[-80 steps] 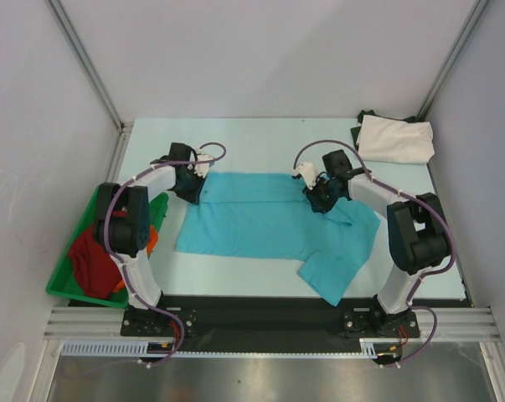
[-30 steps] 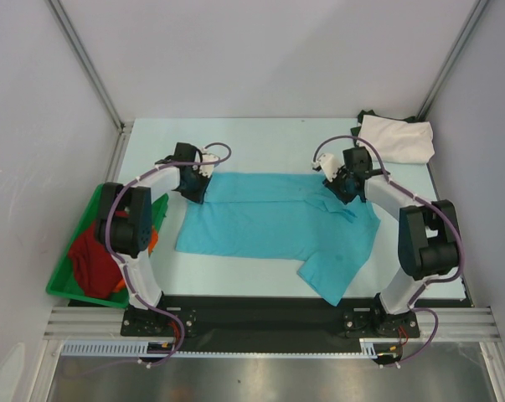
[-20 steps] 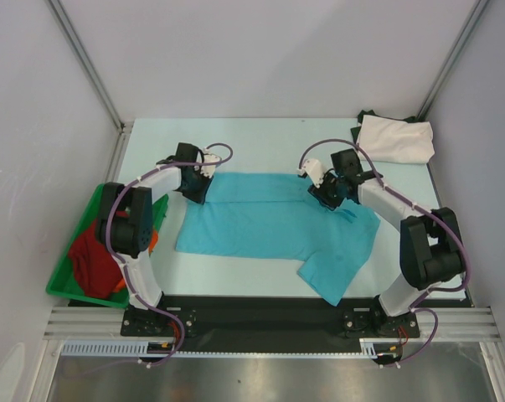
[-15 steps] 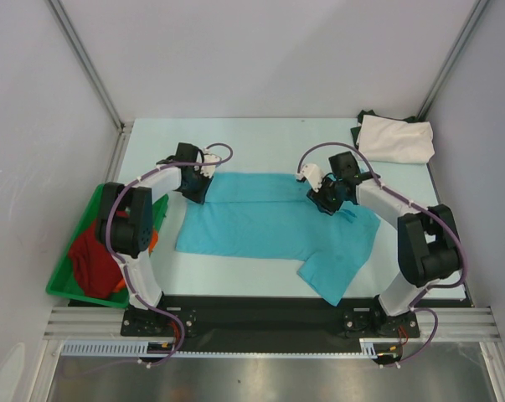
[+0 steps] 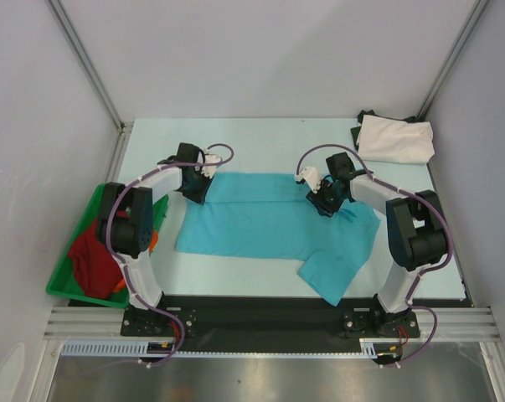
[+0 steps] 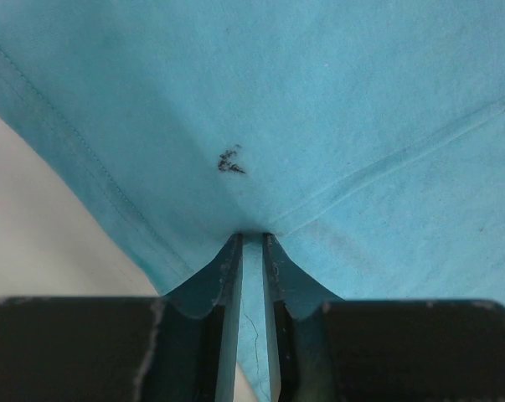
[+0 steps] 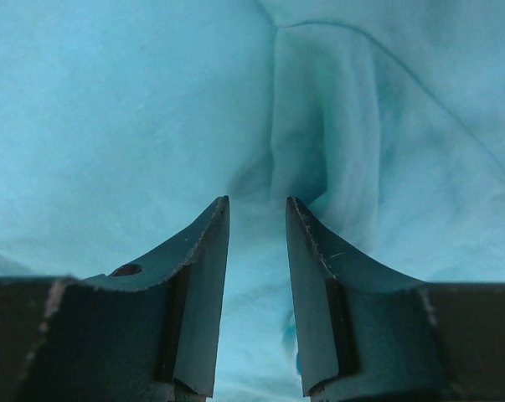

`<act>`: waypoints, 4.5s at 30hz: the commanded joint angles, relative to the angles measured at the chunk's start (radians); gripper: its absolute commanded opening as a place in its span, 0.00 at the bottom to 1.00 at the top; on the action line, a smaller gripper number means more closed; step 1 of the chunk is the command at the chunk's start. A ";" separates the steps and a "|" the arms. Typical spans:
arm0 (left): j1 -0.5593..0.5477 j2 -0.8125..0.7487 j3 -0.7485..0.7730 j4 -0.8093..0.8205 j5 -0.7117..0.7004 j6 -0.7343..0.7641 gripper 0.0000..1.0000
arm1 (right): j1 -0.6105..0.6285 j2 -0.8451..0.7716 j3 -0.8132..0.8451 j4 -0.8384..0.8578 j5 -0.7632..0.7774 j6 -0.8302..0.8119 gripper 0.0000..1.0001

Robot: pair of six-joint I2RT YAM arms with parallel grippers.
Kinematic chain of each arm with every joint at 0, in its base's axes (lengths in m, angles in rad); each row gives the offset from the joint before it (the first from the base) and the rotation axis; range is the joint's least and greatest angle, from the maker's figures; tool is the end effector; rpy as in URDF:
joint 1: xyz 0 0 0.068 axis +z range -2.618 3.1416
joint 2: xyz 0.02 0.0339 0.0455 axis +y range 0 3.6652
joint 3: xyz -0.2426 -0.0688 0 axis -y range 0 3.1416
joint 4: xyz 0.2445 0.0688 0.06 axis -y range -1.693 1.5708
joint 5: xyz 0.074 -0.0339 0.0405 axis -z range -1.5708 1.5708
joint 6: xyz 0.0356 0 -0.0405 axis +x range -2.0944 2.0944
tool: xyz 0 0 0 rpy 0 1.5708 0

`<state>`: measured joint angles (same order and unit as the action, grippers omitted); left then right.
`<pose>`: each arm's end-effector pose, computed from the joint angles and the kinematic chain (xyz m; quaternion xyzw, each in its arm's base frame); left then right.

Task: Fold and stack the t-shirts
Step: Fold the tshirt

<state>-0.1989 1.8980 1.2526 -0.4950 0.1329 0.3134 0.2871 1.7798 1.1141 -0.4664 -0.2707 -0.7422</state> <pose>0.3667 -0.0787 0.1448 0.2607 0.9394 -0.0526 0.2164 0.3288 0.1070 0.1490 -0.5016 0.8274 0.0797 0.2398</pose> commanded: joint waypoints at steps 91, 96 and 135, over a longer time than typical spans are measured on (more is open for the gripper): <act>0.073 0.320 0.423 -0.208 0.097 -0.026 0.25 | -0.319 0.414 0.494 0.098 0.211 0.238 0.36; 0.084 0.343 0.452 -0.211 0.060 -0.034 0.25 | -0.290 0.464 0.556 0.082 0.269 0.202 0.35; -0.020 -0.091 0.437 -0.252 0.028 -0.016 0.86 | -0.142 -0.184 0.150 -0.043 -0.126 -0.074 0.56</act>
<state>-0.2386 1.8076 1.7592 -0.7067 0.1280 0.3130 0.0784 1.6367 1.4208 -0.3485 -0.2569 -0.6674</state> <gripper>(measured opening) 0.831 0.555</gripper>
